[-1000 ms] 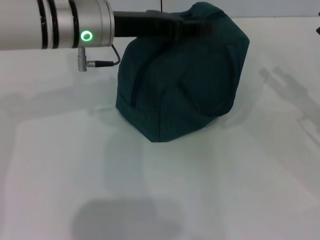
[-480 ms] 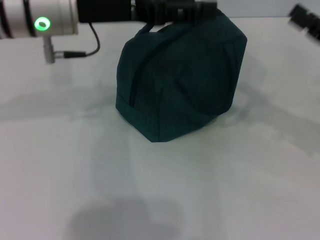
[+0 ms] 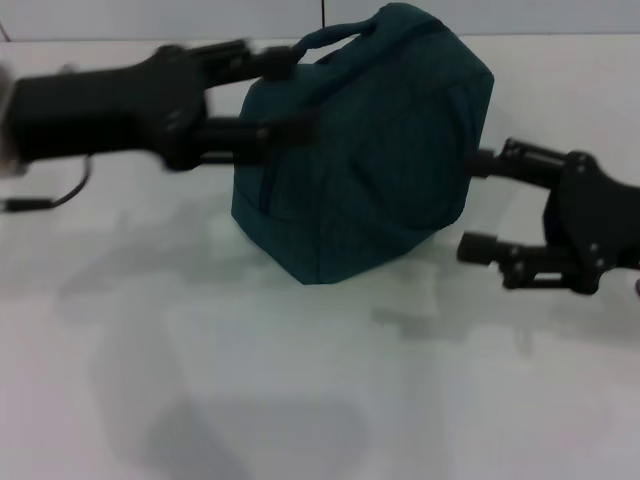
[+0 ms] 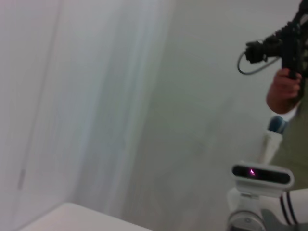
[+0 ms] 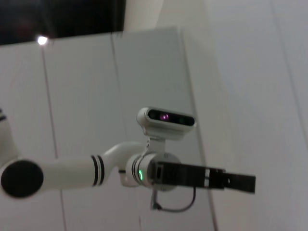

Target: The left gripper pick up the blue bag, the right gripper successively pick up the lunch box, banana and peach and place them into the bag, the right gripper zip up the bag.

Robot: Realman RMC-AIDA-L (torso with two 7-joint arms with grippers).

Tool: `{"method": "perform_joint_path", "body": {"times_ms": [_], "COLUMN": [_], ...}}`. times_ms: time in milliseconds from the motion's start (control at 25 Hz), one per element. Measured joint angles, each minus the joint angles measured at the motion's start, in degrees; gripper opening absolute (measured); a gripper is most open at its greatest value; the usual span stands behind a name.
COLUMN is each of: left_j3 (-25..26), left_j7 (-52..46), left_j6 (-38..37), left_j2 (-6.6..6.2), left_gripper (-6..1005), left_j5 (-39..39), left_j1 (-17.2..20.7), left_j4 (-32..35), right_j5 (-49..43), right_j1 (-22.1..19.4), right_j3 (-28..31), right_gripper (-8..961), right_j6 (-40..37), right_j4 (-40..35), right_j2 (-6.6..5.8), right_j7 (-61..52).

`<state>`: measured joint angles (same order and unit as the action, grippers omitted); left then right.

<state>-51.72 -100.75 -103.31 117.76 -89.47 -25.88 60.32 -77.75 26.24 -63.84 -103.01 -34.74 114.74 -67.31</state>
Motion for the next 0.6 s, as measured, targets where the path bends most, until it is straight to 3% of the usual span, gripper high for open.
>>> {"method": "perform_joint_path", "body": {"times_ms": [320, 360, 600], "left_j3": [0.81, 1.19, 1.41], "left_j7": [14.23, 18.94, 25.29], "left_j6": [-3.03, -3.10, -4.37], "left_j2": [0.51, 0.69, -0.09], "left_gripper": [877, 877, 875], "left_j5": [2.00, 2.34, 2.67], "left_j1": [6.64, 7.87, 8.39], "left_j4": [-2.75, -6.30, -14.22], "right_j5": [-5.37, -5.37, -5.34], "right_j1": [0.54, 0.78, 1.57], "right_j3": [-1.35, -1.92, -4.32], "right_gripper": [840, 840, 840], "right_j6": [1.54, 1.98, 5.22], "right_j4": [1.35, 1.70, 2.68], "right_j2": [0.65, 0.70, 0.99], "right_j7": [6.08, 6.58, 7.76]}}
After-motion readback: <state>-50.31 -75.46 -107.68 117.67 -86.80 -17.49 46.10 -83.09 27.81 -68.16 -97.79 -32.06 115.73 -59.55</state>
